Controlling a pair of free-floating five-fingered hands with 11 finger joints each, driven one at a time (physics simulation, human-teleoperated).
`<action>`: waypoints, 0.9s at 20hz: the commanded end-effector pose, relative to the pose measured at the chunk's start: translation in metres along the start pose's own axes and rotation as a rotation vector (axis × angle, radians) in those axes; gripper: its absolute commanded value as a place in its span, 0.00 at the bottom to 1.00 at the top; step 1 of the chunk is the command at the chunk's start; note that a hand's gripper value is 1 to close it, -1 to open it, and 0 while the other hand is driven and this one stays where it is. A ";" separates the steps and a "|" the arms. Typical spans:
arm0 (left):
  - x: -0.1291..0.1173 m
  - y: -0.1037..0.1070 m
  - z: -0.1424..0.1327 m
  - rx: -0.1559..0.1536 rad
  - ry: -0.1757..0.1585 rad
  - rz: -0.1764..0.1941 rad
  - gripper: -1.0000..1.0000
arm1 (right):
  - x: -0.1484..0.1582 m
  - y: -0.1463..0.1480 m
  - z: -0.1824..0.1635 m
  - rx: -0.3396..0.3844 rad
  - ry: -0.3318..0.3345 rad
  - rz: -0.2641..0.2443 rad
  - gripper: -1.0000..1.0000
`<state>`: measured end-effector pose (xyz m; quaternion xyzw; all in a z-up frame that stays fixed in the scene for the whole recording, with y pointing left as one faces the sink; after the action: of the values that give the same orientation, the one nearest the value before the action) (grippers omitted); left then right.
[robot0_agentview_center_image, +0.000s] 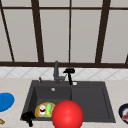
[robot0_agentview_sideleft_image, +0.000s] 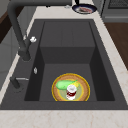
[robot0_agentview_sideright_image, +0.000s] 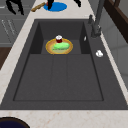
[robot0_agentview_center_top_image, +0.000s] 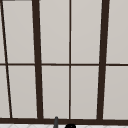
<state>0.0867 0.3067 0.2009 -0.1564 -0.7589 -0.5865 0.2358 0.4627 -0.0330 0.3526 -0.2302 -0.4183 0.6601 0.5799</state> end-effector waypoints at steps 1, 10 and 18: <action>0.000 0.000 0.000 0.000 0.000 0.000 0.50 | 0.000 0.001 -0.021 0.053 -0.007 0.015 0.00; 0.000 0.000 0.000 0.000 0.000 0.000 0.50 | -0.004 -0.021 -0.096 0.128 0.003 -0.019 0.00; 0.000 0.000 0.000 0.000 0.000 0.000 0.50 | -0.025 -0.018 -0.151 0.124 -0.083 0.013 0.00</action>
<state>0.0867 0.3067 0.2009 -0.1564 -0.7589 -0.5865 0.2358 0.5838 -0.0109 0.2967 -0.1813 -0.3962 0.6759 0.5944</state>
